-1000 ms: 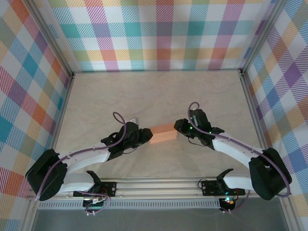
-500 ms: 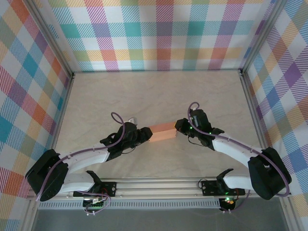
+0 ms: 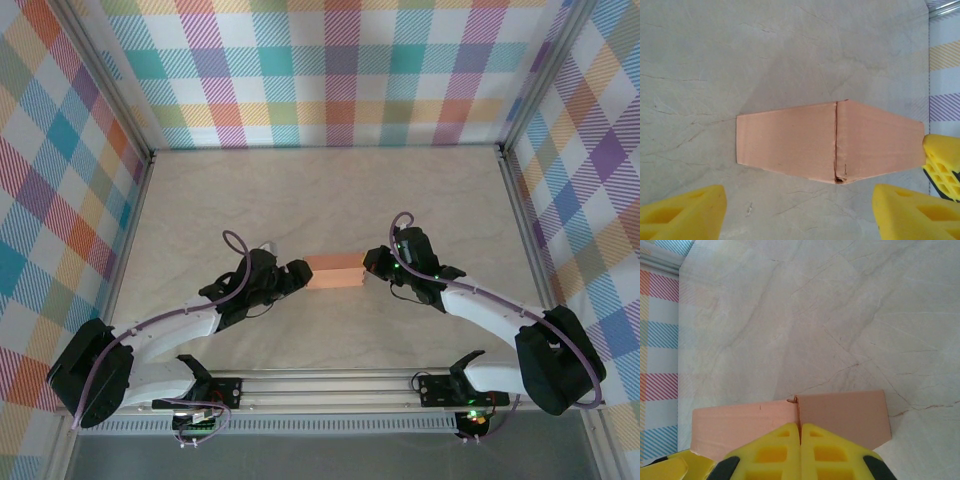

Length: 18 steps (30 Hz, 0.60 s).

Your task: Fold the paper box

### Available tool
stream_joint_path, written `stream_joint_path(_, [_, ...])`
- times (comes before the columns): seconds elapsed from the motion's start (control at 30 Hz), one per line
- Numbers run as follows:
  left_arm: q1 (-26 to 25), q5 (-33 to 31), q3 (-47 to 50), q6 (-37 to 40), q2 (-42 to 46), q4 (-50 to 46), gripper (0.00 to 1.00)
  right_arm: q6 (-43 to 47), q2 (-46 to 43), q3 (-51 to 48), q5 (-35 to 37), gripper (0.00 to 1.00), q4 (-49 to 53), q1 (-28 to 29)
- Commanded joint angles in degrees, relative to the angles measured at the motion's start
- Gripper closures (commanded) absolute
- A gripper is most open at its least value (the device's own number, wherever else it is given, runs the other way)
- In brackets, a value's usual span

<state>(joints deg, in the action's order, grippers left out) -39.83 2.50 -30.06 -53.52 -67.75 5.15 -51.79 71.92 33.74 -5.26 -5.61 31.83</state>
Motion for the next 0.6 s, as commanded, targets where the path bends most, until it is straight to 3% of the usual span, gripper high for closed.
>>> stream_joint_path(0.0, [2.0,2.2,-1.4,0.2,-0.5,2.5,0.23,0.8,1.7,-1.0,0.4,0.98,6.1,0.2])
stream_joint_path(0.33, [4.3,5.1,-3.7,1.0,-6.5,4.1,0.46,1.0,1.8,-0.9,0.0,0.97,6.1,0.2])
stream_joint_path(0.57, [4.4,5.2,-2.1,0.5,-8.7,4.4,0.77,1.5,1.1,-0.6,0.4,0.96,6.9,0.2])
